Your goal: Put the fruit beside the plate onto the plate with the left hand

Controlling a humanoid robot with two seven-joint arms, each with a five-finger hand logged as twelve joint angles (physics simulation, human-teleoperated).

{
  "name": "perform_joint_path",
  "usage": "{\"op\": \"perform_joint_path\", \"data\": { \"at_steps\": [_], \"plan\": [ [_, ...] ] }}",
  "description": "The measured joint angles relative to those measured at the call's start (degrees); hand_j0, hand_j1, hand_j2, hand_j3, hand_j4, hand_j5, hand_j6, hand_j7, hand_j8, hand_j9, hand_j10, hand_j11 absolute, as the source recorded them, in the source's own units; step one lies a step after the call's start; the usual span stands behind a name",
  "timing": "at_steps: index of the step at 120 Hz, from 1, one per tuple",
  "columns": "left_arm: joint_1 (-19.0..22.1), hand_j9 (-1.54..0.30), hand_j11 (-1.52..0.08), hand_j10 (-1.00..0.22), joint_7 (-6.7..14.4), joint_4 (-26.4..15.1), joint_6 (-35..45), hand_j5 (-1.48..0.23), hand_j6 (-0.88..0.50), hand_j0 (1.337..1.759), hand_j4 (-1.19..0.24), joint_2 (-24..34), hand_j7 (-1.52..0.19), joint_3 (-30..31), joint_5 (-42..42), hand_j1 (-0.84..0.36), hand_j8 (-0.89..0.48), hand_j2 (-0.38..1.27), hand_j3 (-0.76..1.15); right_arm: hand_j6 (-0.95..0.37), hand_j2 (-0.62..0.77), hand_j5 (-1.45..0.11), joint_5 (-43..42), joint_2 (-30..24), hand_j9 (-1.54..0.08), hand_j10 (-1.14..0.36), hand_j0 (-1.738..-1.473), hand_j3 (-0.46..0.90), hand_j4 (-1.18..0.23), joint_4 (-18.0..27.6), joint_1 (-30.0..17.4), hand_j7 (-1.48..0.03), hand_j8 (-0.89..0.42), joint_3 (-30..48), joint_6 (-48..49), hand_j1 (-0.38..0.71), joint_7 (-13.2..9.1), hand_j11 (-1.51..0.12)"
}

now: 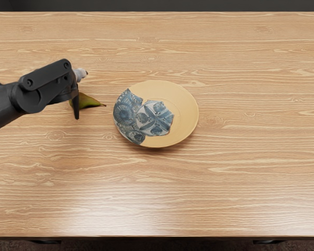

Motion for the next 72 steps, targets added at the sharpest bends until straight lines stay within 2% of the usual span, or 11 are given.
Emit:
{"op": "perform_joint_path", "data": {
  "at_steps": [27,48,72],
  "plan": [
    [-0.1,-0.01,-0.01,-0.01,0.0,1.7,0.1,-0.01,-0.01,1.658,-0.01,-1.8,-0.01,1.2,0.0,0.34,-0.01,0.0,0.0,0.0,0.0,0.0,0.0,0.0,0.0,0.0,-1.658,0.0,0.0,0.0,0.0,0.0,0.0,0.0,0.0,-0.35,0.0,0.0],
    [-1.0,-0.02,-0.02,-0.01,0.0,3.2,5.1,-0.02,-0.02,1.658,-0.01,-3.4,-0.02,3.9,0.2,0.33,-0.02,0.0,0.0,0.0,0.0,0.0,0.0,0.0,0.0,0.0,-1.658,0.0,0.0,0.0,0.0,0.0,0.0,0.0,0.0,-0.35,0.0,0.0],
    [-0.3,-0.05,-0.05,-0.04,0.0,4.7,6.7,-0.05,-0.04,1.658,-0.04,-3.4,-0.05,5.7,0.1,0.31,-0.04,0.01,0.0,0.0,0.0,0.0,0.0,0.0,0.0,0.0,-1.658,0.0,0.0,0.0,0.0,0.0,0.0,0.0,0.0,-0.35,0.0,0.0]
  ]
}}
